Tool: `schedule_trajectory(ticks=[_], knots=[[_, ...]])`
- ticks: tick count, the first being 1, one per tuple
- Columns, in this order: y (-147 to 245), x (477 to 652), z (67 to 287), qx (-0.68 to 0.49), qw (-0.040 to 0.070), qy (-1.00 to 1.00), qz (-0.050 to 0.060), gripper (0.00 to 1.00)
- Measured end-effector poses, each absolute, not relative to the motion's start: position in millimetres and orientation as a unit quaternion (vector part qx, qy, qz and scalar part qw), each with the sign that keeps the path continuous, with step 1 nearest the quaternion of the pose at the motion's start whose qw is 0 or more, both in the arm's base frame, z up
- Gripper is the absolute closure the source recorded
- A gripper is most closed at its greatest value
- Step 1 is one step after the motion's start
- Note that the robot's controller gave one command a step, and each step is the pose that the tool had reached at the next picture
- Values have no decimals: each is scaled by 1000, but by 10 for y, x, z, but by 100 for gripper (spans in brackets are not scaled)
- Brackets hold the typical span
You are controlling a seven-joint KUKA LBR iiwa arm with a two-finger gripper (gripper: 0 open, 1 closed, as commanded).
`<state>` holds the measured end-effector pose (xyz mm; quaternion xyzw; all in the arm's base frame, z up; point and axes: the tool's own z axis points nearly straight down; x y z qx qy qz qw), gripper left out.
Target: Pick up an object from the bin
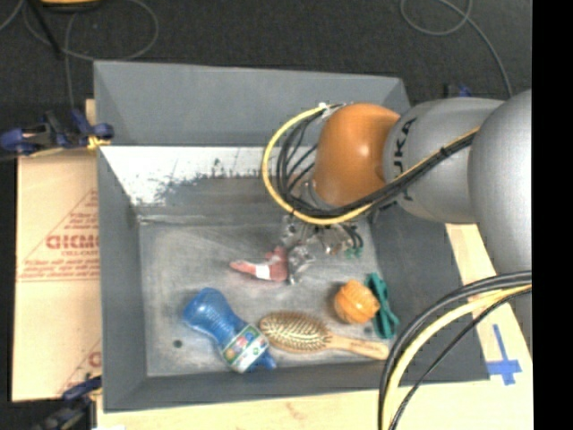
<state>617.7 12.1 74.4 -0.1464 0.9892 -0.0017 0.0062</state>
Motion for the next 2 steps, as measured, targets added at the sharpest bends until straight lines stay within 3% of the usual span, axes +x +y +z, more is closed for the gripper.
schedule_trajectory(ticks=[2], knots=[[121,6170,764,-146,5,989,-1,100]])
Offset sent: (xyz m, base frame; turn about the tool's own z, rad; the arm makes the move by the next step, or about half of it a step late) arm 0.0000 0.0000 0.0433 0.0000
